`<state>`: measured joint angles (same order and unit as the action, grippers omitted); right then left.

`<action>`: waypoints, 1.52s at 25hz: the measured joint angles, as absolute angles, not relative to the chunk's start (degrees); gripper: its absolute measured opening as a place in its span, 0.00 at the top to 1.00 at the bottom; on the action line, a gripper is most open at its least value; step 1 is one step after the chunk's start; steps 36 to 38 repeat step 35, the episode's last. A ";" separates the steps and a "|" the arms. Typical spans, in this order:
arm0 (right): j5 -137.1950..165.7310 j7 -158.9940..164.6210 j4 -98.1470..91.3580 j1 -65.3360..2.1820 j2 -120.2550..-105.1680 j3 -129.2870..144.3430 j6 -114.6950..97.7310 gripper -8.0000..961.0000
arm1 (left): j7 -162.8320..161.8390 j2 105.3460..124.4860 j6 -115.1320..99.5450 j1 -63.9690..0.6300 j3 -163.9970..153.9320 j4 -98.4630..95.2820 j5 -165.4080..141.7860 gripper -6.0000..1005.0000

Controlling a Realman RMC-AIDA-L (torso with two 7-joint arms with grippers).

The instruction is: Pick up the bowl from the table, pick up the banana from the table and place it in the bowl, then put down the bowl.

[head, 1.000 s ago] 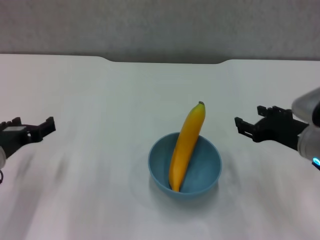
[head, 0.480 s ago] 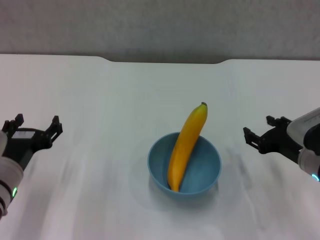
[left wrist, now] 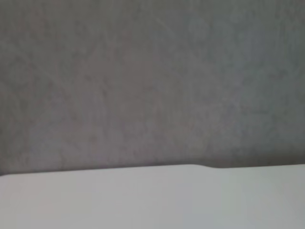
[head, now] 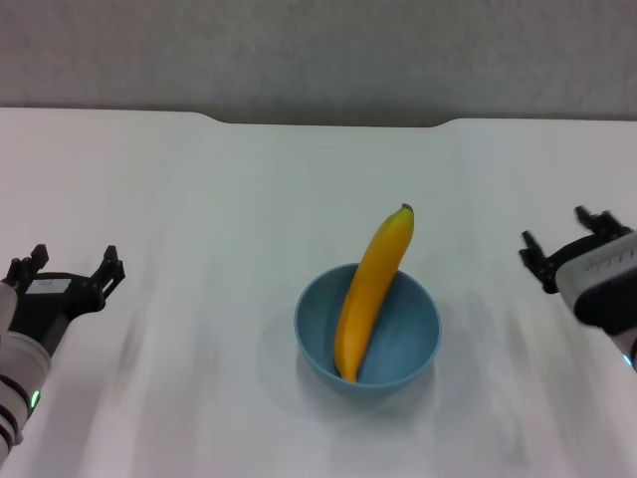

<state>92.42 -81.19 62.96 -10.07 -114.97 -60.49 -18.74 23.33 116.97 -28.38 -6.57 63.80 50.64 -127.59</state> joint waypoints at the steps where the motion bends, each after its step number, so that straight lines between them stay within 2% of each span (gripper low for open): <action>1: 95.80 -78.25 62.15 -10.00 -114.93 -58.40 -22.63 0.27 | 23.04 116.97 -29.54 -6.81 63.14 50.01 -127.58 0.11; 9: 133.28 -32.35 43.24 -11.55 -114.93 -50.17 -49.33 0.27 | 20.64 116.96 -35.69 -7.55 59.82 46.98 -127.77 0.11; 15: 136.78 -12.38 27.52 -16.28 -115.39 -45.05 -63.20 0.27 | 17.38 117.07 -49.13 -10.61 50.66 38.17 -127.91 0.11; 21: 137.02 -3.58 24.38 -17.48 -115.37 -43.07 -65.47 0.27 | 16.55 117.17 -55.46 -13.17 44.50 33.67 -127.96 0.11; 38: 136.82 -2.48 22.13 -17.95 -115.54 -40.27 -66.40 0.27 | 10.75 117.44 -55.13 -16.37 40.19 30.95 -127.87 0.11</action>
